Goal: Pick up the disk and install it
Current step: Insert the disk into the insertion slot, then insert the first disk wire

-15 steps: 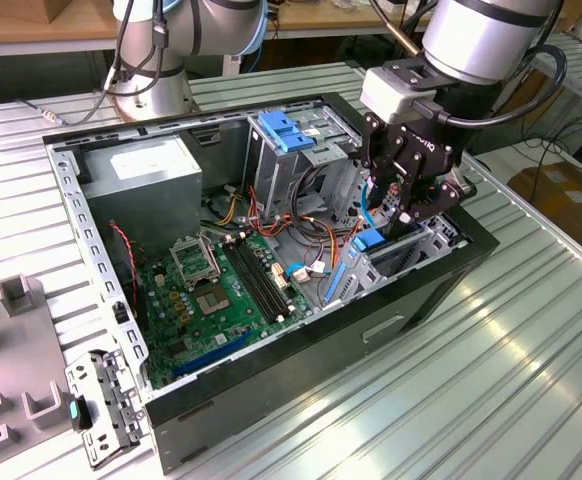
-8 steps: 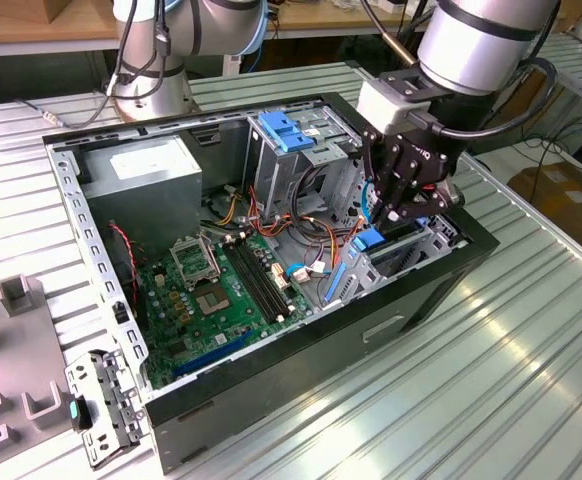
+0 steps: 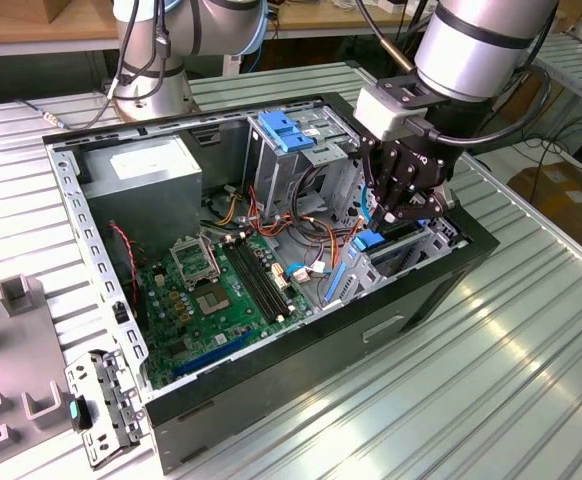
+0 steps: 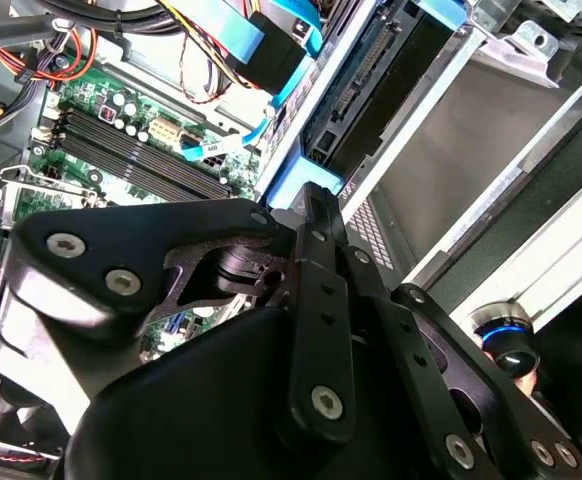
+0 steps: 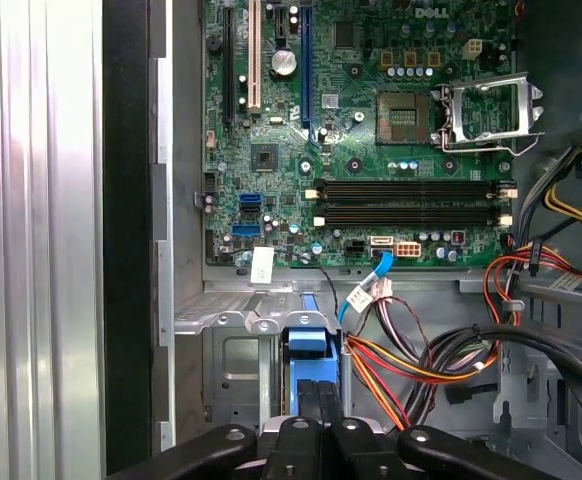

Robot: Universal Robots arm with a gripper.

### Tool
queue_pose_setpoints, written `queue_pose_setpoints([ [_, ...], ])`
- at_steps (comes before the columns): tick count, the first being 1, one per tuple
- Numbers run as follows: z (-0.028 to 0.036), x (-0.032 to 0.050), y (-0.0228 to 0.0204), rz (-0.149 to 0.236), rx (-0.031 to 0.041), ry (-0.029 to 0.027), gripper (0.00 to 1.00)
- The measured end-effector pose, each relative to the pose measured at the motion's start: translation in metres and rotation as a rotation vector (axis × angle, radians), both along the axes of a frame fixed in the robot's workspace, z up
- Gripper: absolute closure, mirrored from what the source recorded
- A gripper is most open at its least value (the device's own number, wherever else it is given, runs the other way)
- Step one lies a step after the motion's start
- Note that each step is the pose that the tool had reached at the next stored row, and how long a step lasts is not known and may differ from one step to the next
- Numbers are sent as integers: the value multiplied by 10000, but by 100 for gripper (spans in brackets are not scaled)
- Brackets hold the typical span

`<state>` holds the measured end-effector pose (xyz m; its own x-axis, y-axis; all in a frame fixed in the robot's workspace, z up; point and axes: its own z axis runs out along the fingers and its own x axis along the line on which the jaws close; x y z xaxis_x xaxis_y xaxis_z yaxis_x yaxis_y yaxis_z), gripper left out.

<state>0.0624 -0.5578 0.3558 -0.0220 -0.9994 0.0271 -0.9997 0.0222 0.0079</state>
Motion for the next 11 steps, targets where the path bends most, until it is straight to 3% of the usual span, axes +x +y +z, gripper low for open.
queue_pose_setpoints([
  [11, -2, 2, 0, 1, 1, 0, 89],
])
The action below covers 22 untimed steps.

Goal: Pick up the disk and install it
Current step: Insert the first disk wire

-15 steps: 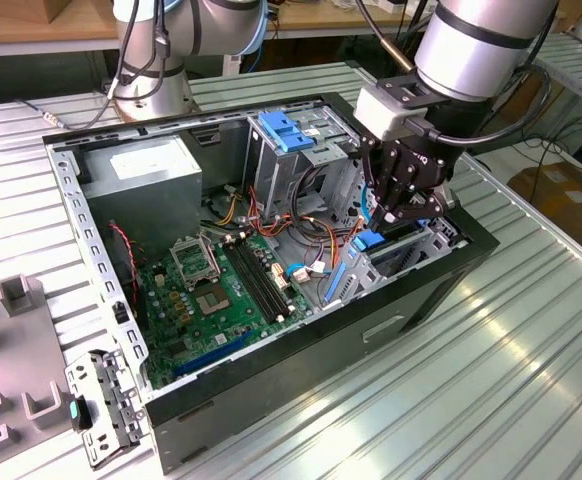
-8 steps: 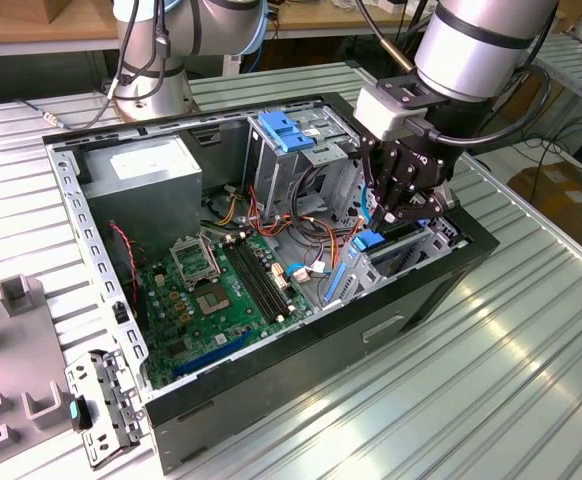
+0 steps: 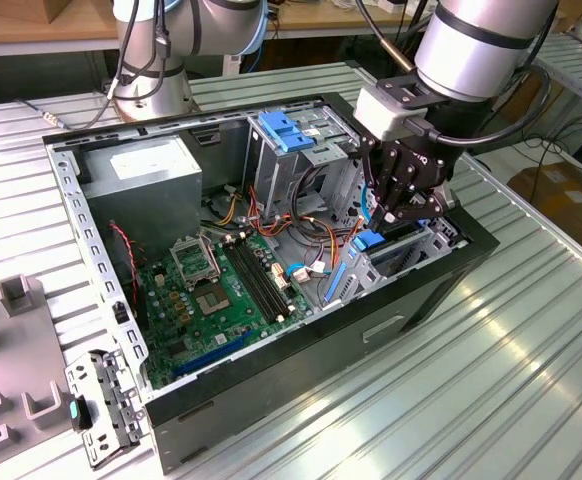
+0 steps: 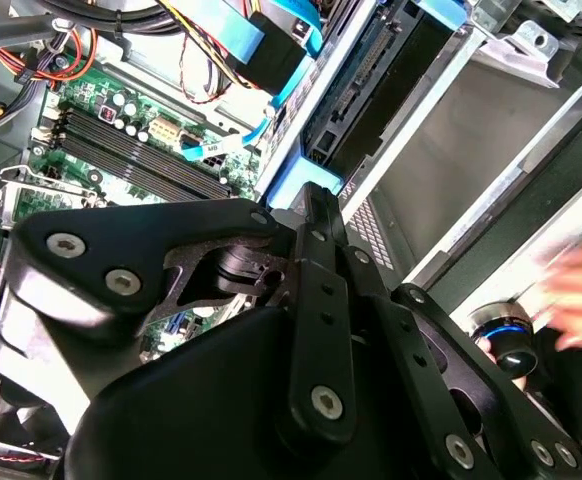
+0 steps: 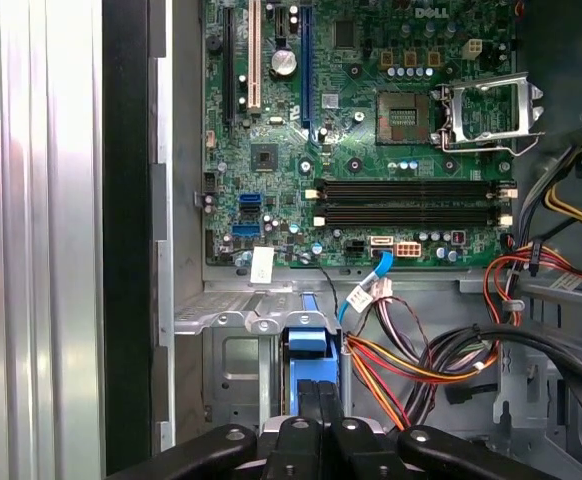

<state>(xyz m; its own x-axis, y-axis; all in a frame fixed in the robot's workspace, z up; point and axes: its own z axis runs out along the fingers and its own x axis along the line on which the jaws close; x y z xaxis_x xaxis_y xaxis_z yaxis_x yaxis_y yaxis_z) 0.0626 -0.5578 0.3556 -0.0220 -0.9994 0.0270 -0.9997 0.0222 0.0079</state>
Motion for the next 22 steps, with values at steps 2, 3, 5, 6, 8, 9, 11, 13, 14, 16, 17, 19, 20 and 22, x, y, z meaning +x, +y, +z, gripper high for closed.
queue_pose_setpoints([
  [2, -1, 29, 0, 1, 1, -1, 89],
  [3, 0, 46, 0, 1, 0, 0, 89],
  [5, 0, 128, 0, 0, -1, 0, 89],
  [6, 0, 158, 0, -1, -1, 1, 89],
  [8, 0, 217, 1, 9, -1, 1, 89],
  [9, 0, 237, 4, 29, 0, 2, 89],
  [11, 9, 250, 4, 146, -2, 7, 89],
  [13, 76, 256, 6, 303, -1, 34, 89],
  [14, 119, 257, 7, 362, 1, 49, 89],
  [16, 132, 260, 11, 408, 2, 58, 89],
  [17, 132, 263, 12, 422, 1, 59, 89],
  [19, 133, 263, 13, 427, -1, 59, 89],
  [20, 134, 264, 13, 429, -2, 60, 89],
  [22, 134, 264, 13, 431, -2, 59, 89],
])
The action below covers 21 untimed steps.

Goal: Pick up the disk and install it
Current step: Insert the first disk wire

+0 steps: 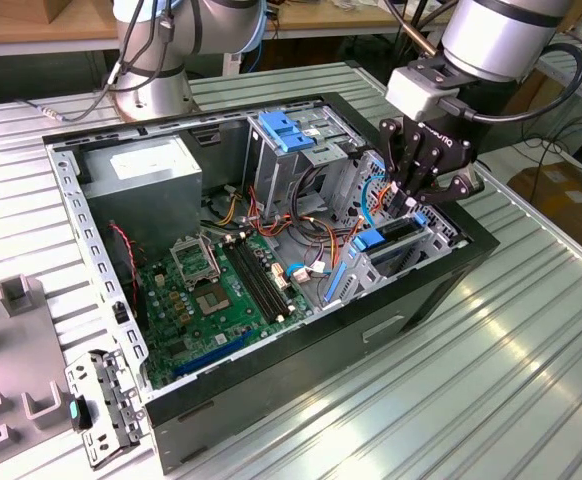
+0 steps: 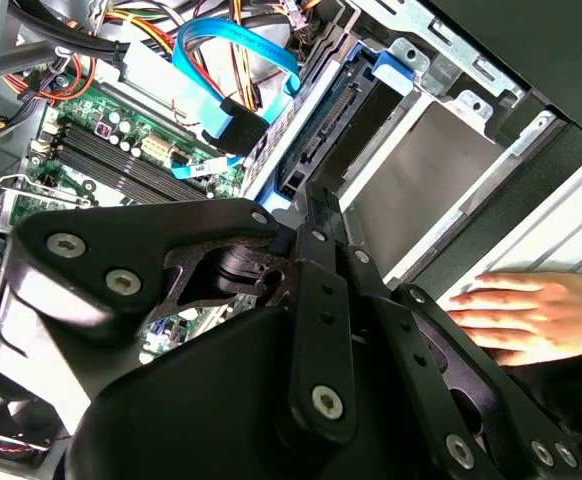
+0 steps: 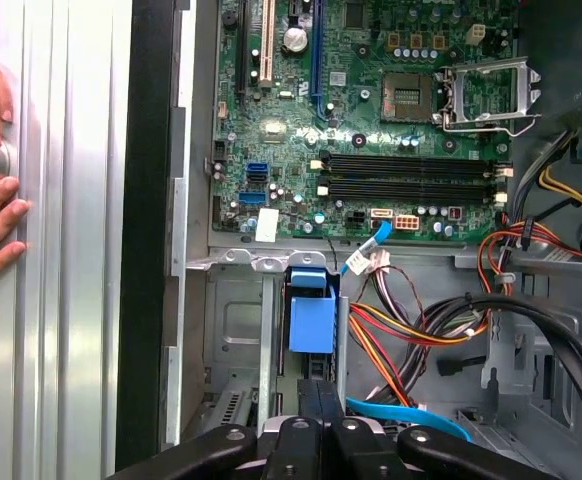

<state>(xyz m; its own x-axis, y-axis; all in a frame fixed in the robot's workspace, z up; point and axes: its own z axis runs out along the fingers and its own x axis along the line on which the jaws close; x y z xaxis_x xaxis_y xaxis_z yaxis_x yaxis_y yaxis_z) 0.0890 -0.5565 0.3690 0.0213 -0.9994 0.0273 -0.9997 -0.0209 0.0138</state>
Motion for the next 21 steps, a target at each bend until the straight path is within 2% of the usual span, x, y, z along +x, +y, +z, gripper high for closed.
queue_pose_setpoints([
  [10, 0, 13, 0, 3, -1, 0, 89],
  [13, -1, 127, 2, 16, -1, 8, 89],
  [14, -2, 189, 5, 58, -1, 9, 89],
  [17, -15, 224, 4, 919, -1, 9, 89],
  [21, -10, 319, 14, 989, -3, 32, 89],
])
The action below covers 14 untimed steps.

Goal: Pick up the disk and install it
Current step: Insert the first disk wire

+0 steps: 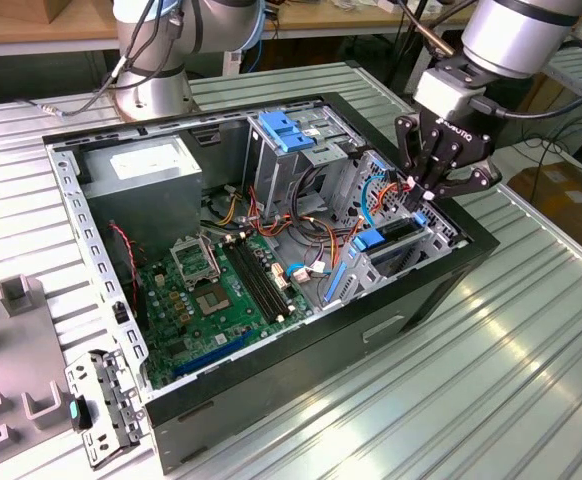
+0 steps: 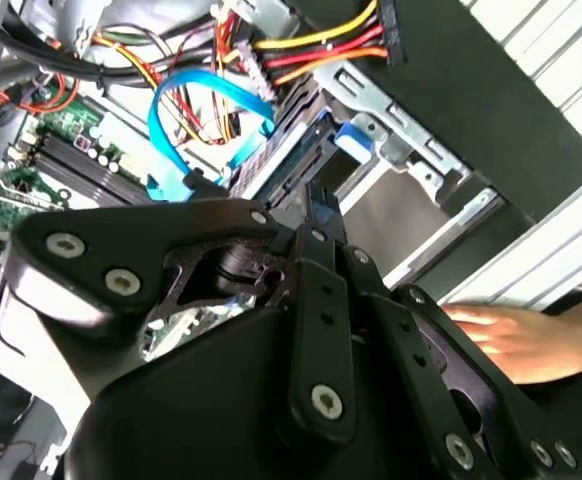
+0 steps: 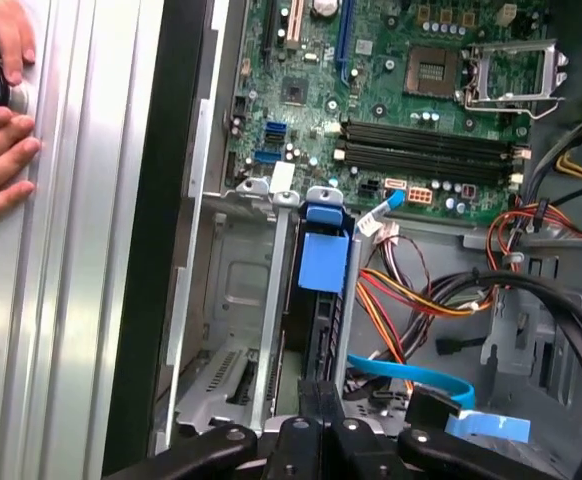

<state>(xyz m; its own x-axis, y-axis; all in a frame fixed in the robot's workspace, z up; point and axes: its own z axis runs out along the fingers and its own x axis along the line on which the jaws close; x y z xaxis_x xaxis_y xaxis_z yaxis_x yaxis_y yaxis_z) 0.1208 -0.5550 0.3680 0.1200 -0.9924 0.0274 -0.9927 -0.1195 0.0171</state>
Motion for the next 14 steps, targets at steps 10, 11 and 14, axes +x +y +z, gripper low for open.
queue_pose_setpoints([
  [10, 167, 108, 33, 246, 3, 105, 89],
  [11, 168, 122, 38, 305, 0, 105, 89],
  [14, 166, 157, 46, 486, 0, 105, 89],
])
